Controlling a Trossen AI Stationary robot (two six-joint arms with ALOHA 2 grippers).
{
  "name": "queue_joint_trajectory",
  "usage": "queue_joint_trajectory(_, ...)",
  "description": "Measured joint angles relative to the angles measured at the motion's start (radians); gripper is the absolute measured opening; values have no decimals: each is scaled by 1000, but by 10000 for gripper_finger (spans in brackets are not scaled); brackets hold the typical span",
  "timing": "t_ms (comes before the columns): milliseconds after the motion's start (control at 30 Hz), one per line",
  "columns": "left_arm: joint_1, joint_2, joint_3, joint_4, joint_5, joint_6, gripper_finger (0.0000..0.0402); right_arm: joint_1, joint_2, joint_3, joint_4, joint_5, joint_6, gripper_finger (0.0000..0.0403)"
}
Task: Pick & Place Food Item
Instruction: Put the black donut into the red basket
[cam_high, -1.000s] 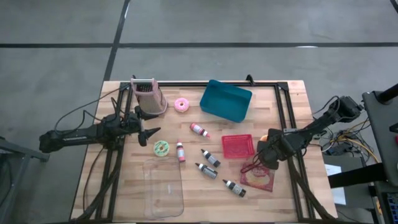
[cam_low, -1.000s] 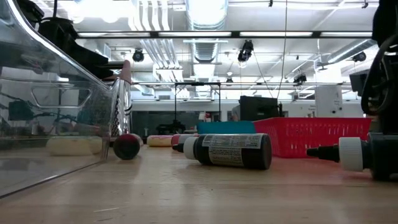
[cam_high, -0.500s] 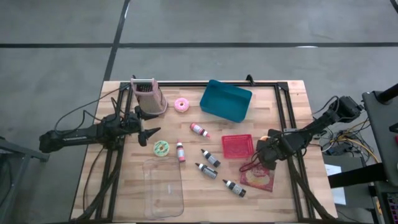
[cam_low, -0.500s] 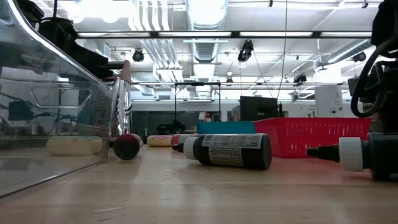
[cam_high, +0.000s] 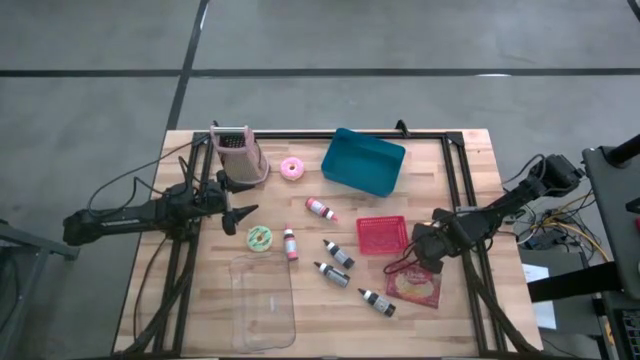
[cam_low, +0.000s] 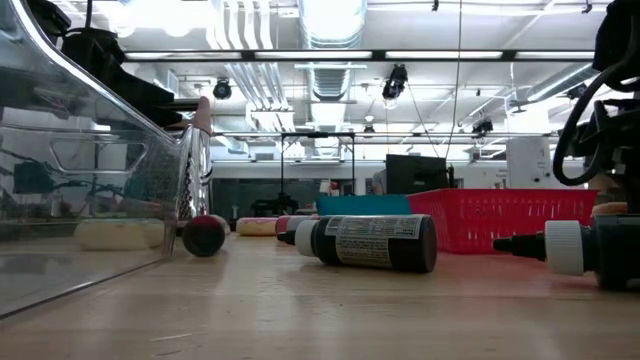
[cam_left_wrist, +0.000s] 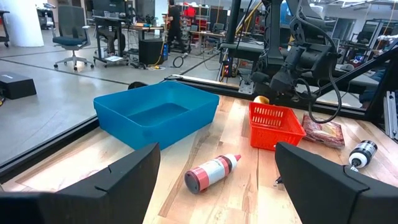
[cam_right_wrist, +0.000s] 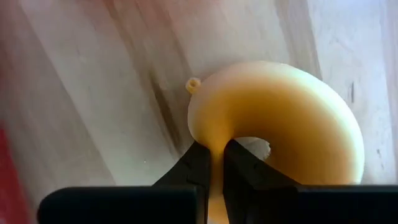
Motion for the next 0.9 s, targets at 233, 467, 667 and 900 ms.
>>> queue_joint_trajectory(233, 0, 0, 0, 0, 0, 0, 326, 5, 1, 29, 7, -47, 37, 13)
queue_joint_trajectory(467, 0, 0, 0, 0, 0, 0, 326, 4, 1, 30, -2, 41, 66, 13)
queue_joint_trajectory(667, 0, 0, 0, 0, 0, 0, 326, 4, 1, 42, -109, 99, 135, 12)
queue_joint_trajectory(900, 0, 0, 0, 0, -1, 0, 326, 4, -23, 63, -180, 221, 167, 12)
